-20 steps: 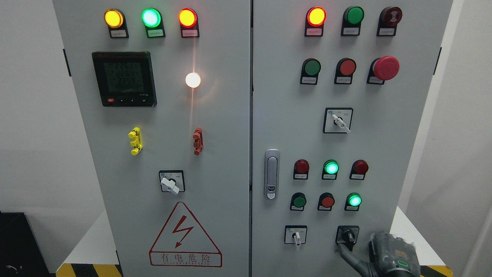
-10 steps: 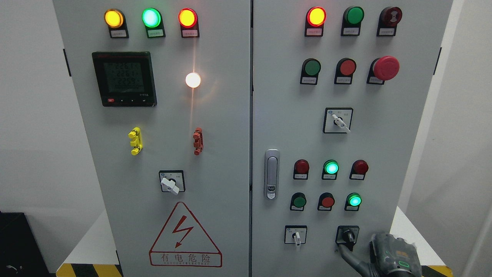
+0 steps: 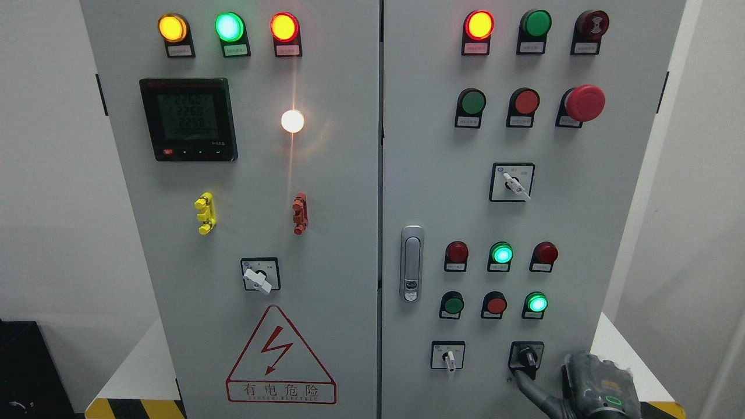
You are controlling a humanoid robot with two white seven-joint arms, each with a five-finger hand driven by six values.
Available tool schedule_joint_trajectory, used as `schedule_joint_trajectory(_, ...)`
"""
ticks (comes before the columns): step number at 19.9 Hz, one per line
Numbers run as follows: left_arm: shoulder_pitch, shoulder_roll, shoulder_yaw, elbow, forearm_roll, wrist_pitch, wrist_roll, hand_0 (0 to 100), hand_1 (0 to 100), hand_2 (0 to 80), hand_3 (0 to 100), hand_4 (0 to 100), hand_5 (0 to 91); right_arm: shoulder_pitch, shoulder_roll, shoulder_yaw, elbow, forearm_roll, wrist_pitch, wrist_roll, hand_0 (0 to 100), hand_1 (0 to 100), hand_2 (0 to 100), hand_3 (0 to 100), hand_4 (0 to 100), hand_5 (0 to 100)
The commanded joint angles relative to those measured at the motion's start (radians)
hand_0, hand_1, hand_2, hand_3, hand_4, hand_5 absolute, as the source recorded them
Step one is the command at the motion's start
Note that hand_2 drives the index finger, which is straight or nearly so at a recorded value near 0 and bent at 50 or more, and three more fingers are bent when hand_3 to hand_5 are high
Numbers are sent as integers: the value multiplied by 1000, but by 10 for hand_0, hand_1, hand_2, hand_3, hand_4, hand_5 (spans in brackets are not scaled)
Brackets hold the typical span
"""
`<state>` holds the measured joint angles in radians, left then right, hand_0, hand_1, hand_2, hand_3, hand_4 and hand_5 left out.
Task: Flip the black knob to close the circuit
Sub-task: 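Grip the black knob with the right hand and twist it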
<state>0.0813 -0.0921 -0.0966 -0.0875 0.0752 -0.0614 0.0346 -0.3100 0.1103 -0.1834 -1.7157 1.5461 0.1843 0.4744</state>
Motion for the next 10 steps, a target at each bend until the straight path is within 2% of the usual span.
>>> schedule_joint_trajectory(1, 0, 0, 0, 0, 0, 0, 1, 120, 556, 0, 0, 0, 0, 0, -1, -5, 2, 0, 1, 0, 0, 0, 878, 1000, 895, 866)
schedule_joint_trajectory(10, 0, 0, 0, 0, 0, 0, 1, 120, 556, 0, 0, 0, 0, -1, -9, -30, 8, -6, 1, 0, 0, 1, 879, 1000, 895, 866)
